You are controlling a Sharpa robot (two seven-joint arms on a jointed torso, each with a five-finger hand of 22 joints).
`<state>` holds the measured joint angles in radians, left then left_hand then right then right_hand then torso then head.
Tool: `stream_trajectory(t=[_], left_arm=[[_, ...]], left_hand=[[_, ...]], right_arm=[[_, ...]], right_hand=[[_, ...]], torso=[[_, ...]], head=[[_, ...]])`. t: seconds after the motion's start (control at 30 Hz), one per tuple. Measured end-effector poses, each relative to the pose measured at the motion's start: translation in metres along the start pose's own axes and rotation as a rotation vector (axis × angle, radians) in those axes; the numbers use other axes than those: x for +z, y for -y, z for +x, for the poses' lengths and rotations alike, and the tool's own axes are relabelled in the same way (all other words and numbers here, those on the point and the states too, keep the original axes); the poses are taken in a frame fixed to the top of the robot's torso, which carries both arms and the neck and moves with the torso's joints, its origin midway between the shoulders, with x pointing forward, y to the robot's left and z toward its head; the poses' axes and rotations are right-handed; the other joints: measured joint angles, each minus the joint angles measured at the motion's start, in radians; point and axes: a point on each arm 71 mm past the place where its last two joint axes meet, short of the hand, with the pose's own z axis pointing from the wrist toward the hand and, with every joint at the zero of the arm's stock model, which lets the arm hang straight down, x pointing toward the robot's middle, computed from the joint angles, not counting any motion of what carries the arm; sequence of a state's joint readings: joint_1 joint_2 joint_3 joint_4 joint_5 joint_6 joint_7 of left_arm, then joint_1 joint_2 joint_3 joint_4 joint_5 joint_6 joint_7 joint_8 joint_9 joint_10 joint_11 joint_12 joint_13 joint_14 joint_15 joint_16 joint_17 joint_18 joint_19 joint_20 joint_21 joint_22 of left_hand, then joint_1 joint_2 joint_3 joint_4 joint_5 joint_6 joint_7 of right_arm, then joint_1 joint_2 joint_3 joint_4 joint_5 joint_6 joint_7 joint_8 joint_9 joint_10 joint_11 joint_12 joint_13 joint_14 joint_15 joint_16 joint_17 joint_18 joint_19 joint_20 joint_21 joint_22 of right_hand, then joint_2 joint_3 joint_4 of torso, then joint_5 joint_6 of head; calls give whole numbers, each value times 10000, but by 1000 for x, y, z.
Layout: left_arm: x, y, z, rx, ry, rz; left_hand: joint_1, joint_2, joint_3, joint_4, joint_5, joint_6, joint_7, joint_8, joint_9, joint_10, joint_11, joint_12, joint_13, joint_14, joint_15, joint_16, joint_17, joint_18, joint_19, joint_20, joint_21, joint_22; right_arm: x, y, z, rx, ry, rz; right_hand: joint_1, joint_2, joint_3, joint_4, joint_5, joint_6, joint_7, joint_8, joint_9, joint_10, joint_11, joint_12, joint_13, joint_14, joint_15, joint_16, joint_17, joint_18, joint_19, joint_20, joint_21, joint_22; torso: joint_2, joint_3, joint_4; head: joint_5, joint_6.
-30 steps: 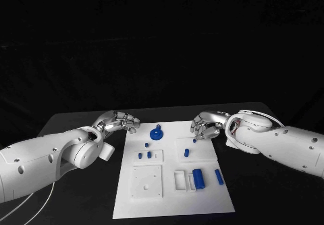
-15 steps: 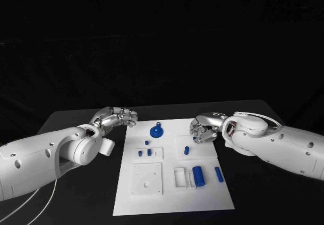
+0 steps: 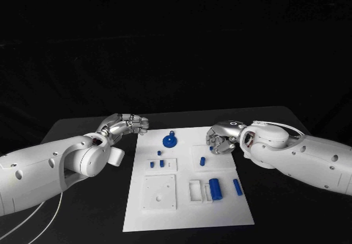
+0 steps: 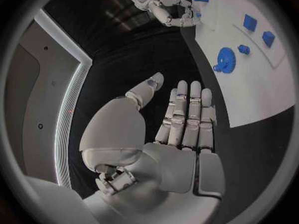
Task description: Assemble the parts on the task board
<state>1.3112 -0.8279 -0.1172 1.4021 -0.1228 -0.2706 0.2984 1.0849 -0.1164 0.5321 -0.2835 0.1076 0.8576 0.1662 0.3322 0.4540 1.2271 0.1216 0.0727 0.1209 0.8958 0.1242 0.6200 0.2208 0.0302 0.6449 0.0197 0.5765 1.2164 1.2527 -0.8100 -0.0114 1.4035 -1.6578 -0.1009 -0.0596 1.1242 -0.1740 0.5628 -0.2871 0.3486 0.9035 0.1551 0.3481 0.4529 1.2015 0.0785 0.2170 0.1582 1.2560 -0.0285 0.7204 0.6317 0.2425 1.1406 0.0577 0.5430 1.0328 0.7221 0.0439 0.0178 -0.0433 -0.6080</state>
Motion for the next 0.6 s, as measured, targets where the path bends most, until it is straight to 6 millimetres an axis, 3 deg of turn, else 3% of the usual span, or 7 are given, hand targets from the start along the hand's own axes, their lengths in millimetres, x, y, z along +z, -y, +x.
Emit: stream_trajectory(t=[0.37,0.6], left_arm=[[1,0,-3,-22,76,-9],[1,-1,-3,-28,82,-16]], left_hand=[[-47,47,0,0,45,0,0,0,-9,-28,-28,0,-9,0,0,-37,34,-1,0,0,0,14],[-47,47,1,0,84,0,0,0,-18,-63,6,0,-20,0,0,-45,61,-1,1,0,1,22]], right_arm=[[0,-4,3,-235,44,-60],[1,-5,4,-524,85,-30]], right_hand=[[0,0,1295,57,-1023,620,-225,59,37,557,-235,-129,485,264,-133,602,555,-3,317,-207,559,507],[0,0,2120,80,-1582,1186,-430,171,32,1083,-404,-172,930,356,-329,1274,996,-60,548,-438,1056,959]], torso=[[0,-12,12],[-1,-18,13]], head=[[1,-60],[27,-102]])
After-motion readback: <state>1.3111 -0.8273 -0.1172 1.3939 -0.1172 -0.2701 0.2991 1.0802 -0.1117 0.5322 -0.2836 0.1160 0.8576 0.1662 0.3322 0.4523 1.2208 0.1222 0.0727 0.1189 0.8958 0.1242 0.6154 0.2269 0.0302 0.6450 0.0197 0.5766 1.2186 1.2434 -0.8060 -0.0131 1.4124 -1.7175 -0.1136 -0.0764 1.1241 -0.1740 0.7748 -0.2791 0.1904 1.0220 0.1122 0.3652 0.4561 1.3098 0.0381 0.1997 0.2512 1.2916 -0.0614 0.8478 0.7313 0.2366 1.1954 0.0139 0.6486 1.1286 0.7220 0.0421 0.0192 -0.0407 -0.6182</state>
